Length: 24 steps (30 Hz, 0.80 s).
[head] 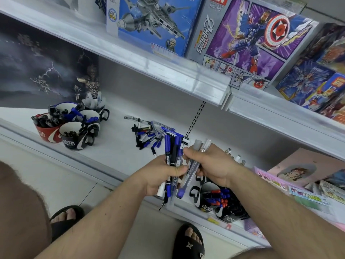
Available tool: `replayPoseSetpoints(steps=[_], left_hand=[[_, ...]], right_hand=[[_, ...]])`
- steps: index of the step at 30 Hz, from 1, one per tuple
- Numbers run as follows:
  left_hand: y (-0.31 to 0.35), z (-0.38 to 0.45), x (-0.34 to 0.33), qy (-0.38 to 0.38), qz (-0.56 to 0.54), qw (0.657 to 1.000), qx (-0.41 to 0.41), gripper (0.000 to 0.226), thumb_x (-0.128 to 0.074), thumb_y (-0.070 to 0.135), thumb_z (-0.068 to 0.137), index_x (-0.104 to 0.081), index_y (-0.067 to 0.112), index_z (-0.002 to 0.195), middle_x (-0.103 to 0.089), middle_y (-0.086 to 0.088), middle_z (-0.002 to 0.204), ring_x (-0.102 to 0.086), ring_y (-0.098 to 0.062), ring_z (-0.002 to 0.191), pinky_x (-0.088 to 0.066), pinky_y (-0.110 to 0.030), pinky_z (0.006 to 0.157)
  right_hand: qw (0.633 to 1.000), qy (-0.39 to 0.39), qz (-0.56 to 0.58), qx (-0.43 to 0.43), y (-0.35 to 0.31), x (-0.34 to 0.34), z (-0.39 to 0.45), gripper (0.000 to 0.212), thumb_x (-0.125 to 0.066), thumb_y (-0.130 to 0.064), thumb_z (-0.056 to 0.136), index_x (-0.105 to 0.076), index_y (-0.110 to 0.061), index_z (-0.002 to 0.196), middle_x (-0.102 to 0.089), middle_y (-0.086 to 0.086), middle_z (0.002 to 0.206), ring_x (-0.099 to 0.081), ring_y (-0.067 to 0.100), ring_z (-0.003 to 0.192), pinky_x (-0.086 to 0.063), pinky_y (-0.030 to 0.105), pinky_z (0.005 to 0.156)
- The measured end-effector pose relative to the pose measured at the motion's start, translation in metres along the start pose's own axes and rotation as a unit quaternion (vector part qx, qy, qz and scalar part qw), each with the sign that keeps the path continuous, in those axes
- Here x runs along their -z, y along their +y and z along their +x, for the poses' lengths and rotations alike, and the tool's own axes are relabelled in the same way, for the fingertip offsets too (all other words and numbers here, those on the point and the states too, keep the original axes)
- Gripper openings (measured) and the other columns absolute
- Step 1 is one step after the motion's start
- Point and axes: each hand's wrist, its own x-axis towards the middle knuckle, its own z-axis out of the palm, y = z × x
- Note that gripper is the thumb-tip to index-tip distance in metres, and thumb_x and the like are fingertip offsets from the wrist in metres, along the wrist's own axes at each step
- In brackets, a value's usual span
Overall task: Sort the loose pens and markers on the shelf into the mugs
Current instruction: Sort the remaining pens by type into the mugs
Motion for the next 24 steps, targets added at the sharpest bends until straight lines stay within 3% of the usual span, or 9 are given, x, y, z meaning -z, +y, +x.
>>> replayPoseSetpoints(steps=[4, 8, 10, 13, 17, 24], left_hand=[[0.005, -0.002, 0.005, -0.018, 0.019, 1.0, -0.013, 0.039, -0.068, -0.002, 0.085, -0.065, 0.012, 0.122, -0.073, -0.006, 0.111, -0.067, -0.021, 0.107, -0.05, -0.03, 0.095], [0.007, -0.005, 0.004, 0.02, -0.008, 1.0, -0.017, 0.035, -0.067, -0.008, 0.082, -0.07, 0.017, 0.107, -0.075, -0.003, 0.103, -0.069, -0.016, 0.101, -0.05, -0.03, 0.091], [0.007, -0.006, 0.007, 0.033, -0.021, 0.999, -0.024, 0.036, -0.069, -0.006, 0.081, -0.07, 0.019, 0.107, -0.075, -0.002, 0.104, -0.068, -0.016, 0.103, -0.048, -0.034, 0.096], [0.01, -0.006, 0.009, 0.05, -0.045, 0.997, -0.041, 0.034, -0.068, -0.007, 0.081, -0.07, 0.016, 0.107, -0.075, -0.005, 0.102, -0.069, -0.02, 0.102, -0.05, -0.037, 0.095], [0.016, -0.007, 0.01, 0.065, -0.066, 0.994, -0.062, 0.028, -0.065, -0.009, 0.083, -0.07, 0.012, 0.1, -0.075, -0.004, 0.089, -0.071, -0.016, 0.086, -0.054, -0.029, 0.077], [0.043, -0.018, 0.028, 0.072, -0.033, 0.992, -0.094, 0.023, -0.064, -0.008, 0.084, -0.068, 0.011, 0.096, -0.073, 0.0, 0.08, -0.069, -0.011, 0.077, -0.053, -0.022, 0.068]], right_hand=[[0.998, 0.04, -0.02, 0.046, -0.003, -0.007, 0.004, 0.016, -0.076, -0.015, 0.083, -0.068, -0.005, 0.092, -0.061, 0.007, 0.067, -0.05, 0.013, 0.05, -0.039, 0.024, 0.043], [0.984, 0.124, -0.09, 0.094, -0.002, -0.015, 0.009, 0.071, -0.084, -0.019, 0.075, -0.046, -0.028, 0.134, -0.056, 0.007, 0.086, -0.048, 0.0, 0.043, -0.041, 0.018, 0.042], [0.977, 0.128, -0.111, 0.133, 0.0, -0.017, 0.014, 0.086, -0.086, -0.024, 0.072, -0.038, -0.04, 0.141, -0.059, 0.005, 0.087, -0.054, -0.003, 0.054, -0.045, 0.015, 0.051], [0.968, 0.117, -0.126, 0.182, 0.0, -0.022, 0.022, 0.068, -0.086, -0.026, 0.07, -0.053, -0.04, 0.128, -0.067, -0.001, 0.089, -0.064, 0.009, 0.077, -0.051, 0.023, 0.069], [0.959, 0.123, -0.142, 0.21, -0.009, -0.029, 0.029, 0.044, -0.082, -0.027, 0.077, -0.059, -0.038, 0.112, -0.067, -0.003, 0.088, -0.066, 0.012, 0.079, -0.052, 0.022, 0.069], [0.948, 0.16, -0.155, 0.229, -0.036, -0.052, 0.036, 0.018, -0.059, -0.029, 0.096, -0.054, -0.026, 0.113, -0.06, -0.013, 0.084, -0.058, -0.001, 0.075, -0.048, 0.015, 0.07]])
